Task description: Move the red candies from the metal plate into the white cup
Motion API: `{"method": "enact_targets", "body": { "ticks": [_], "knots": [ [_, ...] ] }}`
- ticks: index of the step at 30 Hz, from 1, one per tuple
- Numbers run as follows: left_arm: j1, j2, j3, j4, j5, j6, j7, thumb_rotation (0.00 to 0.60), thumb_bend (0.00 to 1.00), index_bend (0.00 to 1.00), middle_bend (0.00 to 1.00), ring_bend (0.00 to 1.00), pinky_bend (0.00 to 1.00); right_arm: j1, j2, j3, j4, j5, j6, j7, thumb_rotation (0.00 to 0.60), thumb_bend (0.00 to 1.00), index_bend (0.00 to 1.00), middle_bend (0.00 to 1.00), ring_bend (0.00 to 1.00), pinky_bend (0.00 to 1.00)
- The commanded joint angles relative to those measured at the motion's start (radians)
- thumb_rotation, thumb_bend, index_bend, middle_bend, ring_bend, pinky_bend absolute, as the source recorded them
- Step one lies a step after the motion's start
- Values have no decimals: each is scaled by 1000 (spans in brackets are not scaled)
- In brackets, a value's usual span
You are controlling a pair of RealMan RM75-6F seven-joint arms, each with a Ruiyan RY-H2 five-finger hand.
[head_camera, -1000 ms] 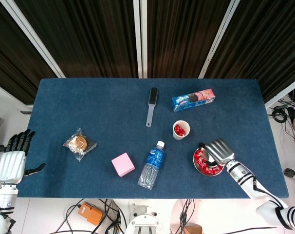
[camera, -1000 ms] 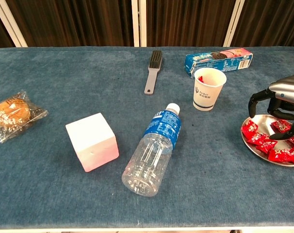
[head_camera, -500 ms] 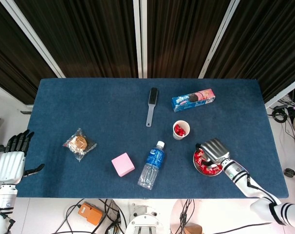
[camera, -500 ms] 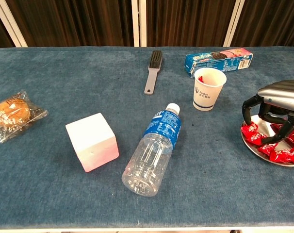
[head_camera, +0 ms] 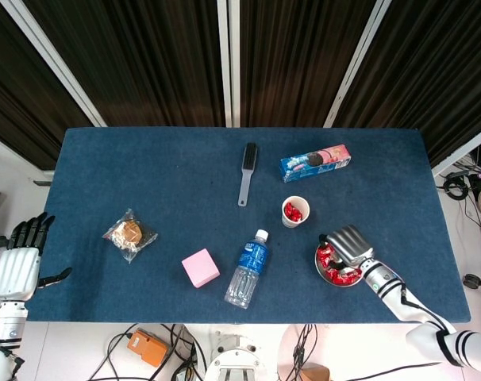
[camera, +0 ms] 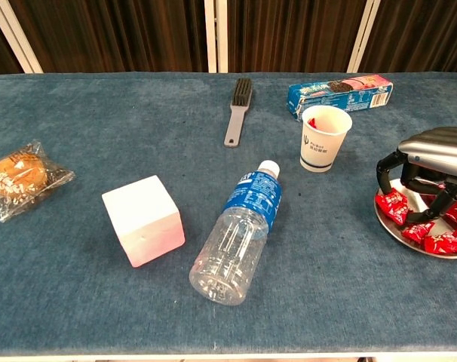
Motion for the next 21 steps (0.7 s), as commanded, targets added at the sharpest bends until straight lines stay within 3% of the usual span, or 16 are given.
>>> {"method": "enact_targets", "body": {
  "ticks": [1,11,21],
  "knots": [
    [0,0,-1,0,1,2,0,600,0,5,0,0,0,-9,19,2,-18,-7,21,10,600,543,649,936,1000,1000],
    [-3,6,-4,-10,6,3,5,600,0,6,0,0,0,-8,122,79,-119,-14,116,47,600,543,669,936,1000,1000],
    [-12,8,-7,-20,5,-6,16,600,0,6,0,0,0,139,58,219,-75,95,-12,58,600,543,669,936,1000,1000]
  ]
}}
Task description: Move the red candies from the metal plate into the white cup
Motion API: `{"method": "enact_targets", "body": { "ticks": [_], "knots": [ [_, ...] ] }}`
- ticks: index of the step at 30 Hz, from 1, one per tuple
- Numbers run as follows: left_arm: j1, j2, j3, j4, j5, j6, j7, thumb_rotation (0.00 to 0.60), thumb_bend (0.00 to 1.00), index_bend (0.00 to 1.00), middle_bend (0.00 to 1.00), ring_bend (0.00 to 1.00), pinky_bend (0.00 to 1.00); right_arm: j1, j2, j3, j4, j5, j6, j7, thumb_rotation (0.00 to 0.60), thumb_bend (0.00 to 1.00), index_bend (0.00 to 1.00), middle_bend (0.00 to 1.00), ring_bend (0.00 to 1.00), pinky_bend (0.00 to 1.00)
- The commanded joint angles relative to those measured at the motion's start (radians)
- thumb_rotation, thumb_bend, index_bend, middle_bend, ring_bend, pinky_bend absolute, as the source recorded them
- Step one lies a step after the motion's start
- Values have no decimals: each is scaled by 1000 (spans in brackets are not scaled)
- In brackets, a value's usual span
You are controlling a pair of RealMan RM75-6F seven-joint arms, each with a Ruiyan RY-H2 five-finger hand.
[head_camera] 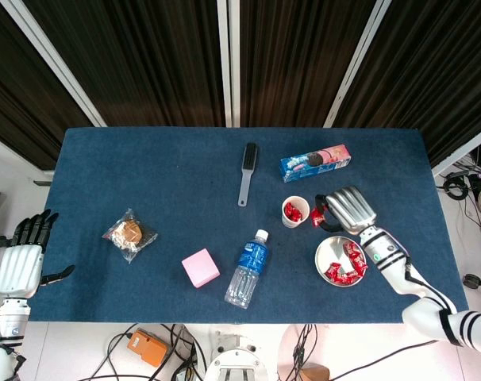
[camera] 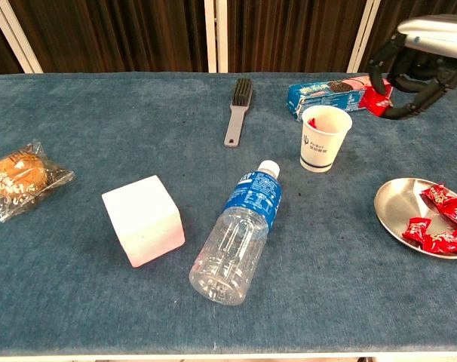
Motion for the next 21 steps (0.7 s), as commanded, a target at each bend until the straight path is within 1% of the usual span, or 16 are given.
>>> {"method": "enact_targets", "body": {
  "ticks": [1,4,11,21],
  "knots": [
    [-1,1,0,-1,-3,-3,2,600,0,6,0,0,0,62,-41,39,32,50,-63,-10,600,543,669,936,1000,1000],
    [-1,2,1,-2,-4,-5,5,600,0,5,0,0,0,91,-64,50,52,82,-98,-25,600,543,667,936,1000,1000],
    [0,-1,3,4,-13,-13,4,600,0,6,0,0,0,121,-106,44,90,138,-150,-37,600,527,627,936,1000,1000],
    [-6,-6,1,9,-13,-20,2,600,0,5,0,0,0,129,-109,31,96,154,-158,-35,600,431,554,936,1000,1000]
  ]
}}
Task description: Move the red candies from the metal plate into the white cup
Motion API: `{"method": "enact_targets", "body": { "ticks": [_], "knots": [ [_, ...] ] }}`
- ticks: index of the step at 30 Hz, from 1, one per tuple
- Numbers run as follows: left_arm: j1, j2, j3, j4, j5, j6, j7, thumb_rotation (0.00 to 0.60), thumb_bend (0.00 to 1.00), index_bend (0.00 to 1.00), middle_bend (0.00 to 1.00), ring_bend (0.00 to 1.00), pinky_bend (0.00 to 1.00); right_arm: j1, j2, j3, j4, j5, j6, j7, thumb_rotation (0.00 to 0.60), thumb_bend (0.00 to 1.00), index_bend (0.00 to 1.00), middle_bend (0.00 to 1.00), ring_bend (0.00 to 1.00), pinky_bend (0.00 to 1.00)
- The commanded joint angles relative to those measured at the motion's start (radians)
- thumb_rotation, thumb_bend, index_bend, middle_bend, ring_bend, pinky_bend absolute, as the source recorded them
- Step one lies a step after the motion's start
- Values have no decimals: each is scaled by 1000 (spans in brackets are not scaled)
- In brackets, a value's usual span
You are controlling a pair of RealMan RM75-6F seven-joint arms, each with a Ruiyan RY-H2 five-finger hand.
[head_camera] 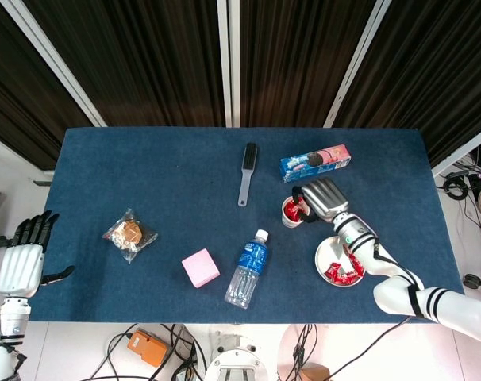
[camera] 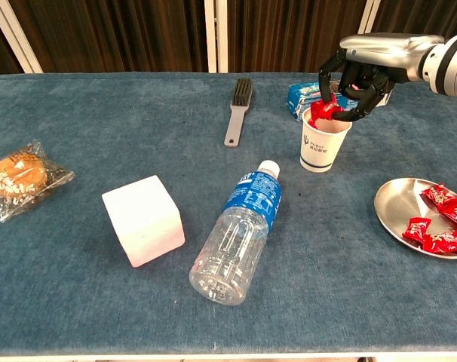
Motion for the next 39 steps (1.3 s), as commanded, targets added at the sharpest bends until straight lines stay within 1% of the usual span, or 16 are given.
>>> {"method": "enact_targets", "body": {
  "ticks": [1,7,11,13,17,21,24,27,31,39],
  "knots": [
    [0,0,-1,0,0,0,0,600,0,5,0,0,0,2,0,-2,-1,2,-2,1,600,422,549,936,1000,1000],
    [0,0,-1,2,-3,-1,-2,600,0,5,0,0,0,4,4,-2,-6,2,5,13,600,386,526,936,1000,1000],
    [-3,-1,-3,5,-4,-3,-4,600,0,6,0,0,0,-31,44,-12,-52,-44,70,39,600,384,528,936,1000,1000],
    [-3,-1,-4,6,-4,-2,-7,600,0,5,0,0,0,-74,87,-39,-98,-99,137,47,600,384,533,936,1000,1000],
    [-9,-1,-6,10,-8,-12,-8,600,0,6,0,0,0,-170,175,-137,-176,-237,266,14,600,384,543,936,1000,1000],
    [-14,1,-8,5,-3,-12,-4,600,0,6,0,0,0,-244,215,-222,-200,-302,321,7,600,384,554,936,1000,1000],
    [-17,2,-8,-2,0,-12,3,600,0,5,0,0,0,-270,217,-275,-177,-337,310,5,600,374,553,936,1000,1000],
    [-18,0,-7,-8,4,-11,8,600,0,6,0,0,0,-277,191,-303,-139,-349,277,-1,600,360,551,936,1000,1000],
    [-18,1,-4,-14,6,-9,16,600,0,6,0,0,0,-273,149,-309,-88,-350,237,-16,600,359,547,936,1000,1000],
    [-9,6,0,-18,2,0,17,600,0,6,0,0,0,-251,109,-297,-45,-340,182,-9,600,360,555,936,1000,1000]
  ]
}}
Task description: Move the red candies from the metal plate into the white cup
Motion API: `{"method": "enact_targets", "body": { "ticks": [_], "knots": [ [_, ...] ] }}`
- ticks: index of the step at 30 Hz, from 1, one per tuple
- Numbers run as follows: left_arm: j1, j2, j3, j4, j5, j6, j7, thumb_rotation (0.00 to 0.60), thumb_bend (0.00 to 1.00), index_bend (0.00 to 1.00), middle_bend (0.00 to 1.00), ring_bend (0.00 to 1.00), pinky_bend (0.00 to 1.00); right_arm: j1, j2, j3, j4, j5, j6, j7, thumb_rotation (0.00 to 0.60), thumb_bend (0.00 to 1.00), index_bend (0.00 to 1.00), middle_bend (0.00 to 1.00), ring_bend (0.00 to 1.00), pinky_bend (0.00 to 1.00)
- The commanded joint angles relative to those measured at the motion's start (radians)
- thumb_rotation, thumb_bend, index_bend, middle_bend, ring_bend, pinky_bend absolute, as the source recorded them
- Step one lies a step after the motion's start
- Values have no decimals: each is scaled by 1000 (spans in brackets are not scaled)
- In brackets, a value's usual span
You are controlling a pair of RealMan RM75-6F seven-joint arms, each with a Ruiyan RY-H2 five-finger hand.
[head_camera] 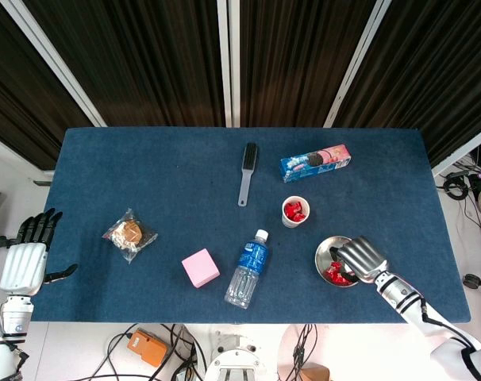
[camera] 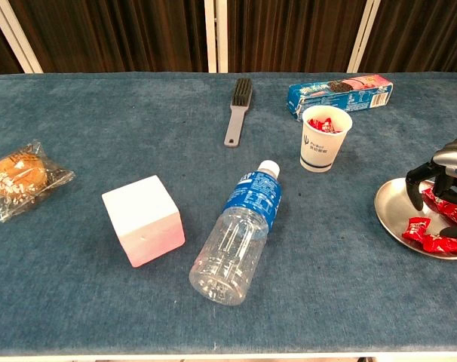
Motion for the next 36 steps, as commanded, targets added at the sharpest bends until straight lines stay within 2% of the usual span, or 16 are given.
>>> {"method": "enact_targets", "body": {
  "ticks": [1,14,22,25,31,36],
  "knots": [
    [1,1,1,0,0,1,0,600,0,5,0,0,0,12,-14,7,12,2,-19,6,600,360,556,936,1000,1000],
    [8,2,3,6,-4,5,-8,600,0,5,0,0,0,45,-52,16,35,3,-78,13,600,378,582,936,1000,1000],
    [10,1,3,8,-4,6,-11,600,0,6,0,0,0,46,-59,19,49,14,-84,28,600,549,687,936,1000,1000],
    [10,1,4,9,-3,7,-10,600,0,6,0,0,0,40,-53,28,45,20,-67,39,600,567,695,936,1000,1000],
    [9,2,3,9,-1,8,-12,600,0,6,0,0,0,29,0,86,0,36,21,72,600,567,696,936,1000,1000],
    [6,3,1,6,2,7,-10,600,0,5,0,0,0,74,24,186,-26,104,15,93,600,566,691,936,1000,1000]
  ]
}}
